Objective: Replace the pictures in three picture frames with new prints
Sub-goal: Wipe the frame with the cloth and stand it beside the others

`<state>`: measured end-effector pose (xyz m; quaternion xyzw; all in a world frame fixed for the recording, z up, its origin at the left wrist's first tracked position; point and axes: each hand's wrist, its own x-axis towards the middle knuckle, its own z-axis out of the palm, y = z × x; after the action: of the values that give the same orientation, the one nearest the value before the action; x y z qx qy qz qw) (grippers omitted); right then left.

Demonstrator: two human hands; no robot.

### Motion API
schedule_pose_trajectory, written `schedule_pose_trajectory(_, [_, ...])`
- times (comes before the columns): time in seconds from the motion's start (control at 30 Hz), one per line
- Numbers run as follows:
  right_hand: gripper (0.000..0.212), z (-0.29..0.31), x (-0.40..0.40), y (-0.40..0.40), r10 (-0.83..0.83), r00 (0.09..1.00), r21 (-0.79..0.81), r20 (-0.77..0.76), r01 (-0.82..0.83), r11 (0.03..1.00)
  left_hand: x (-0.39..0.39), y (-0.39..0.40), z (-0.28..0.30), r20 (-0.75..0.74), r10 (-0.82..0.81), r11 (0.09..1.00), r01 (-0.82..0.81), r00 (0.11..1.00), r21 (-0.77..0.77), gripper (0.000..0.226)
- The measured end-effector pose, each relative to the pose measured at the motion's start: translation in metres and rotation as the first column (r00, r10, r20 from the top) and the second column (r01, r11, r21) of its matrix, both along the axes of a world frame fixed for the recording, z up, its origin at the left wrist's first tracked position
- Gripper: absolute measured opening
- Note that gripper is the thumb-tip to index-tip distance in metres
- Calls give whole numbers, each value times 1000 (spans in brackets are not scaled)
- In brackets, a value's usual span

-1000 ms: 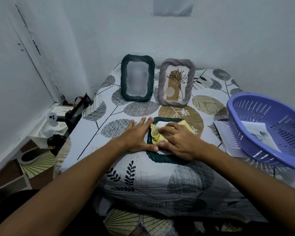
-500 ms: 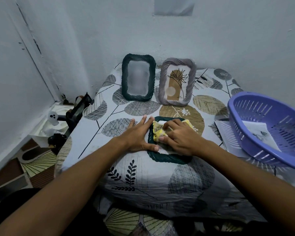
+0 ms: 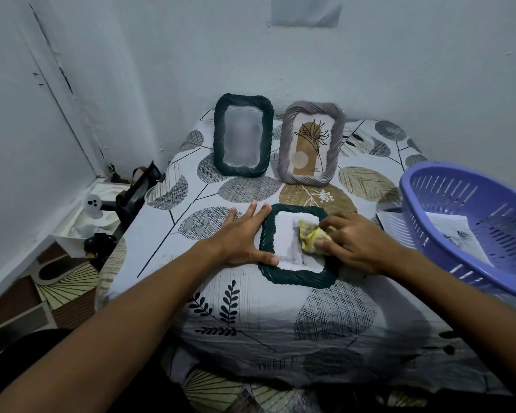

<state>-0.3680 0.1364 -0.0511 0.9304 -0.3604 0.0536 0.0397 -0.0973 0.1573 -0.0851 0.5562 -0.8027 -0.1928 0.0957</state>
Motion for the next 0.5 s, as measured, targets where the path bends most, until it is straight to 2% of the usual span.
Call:
schedule_pose_trajectory(0.13, [99,-2,22,-18,-135,988,-47,-74,132,990,0,0,-1,-5,5,1000,-5,1000,5,136])
schedule_pose_trajectory(0.27, [101,-2,51,-8,-59,996,-3,-61,59,998,0,-3,-4,3,24,1000,-24,1000,13,138])
schedule_pose_trajectory(0.4, [75,-10,58,11,51,998,24,23,-52,998,1,-2,-5,-11,16,1000,-16,1000,7,136])
schedule_pose_trajectory(0.5, [69,-12,51,17,94,993,42,76,-97,994,-1,1,-1,-5,0,1000,0,1000,-5,127])
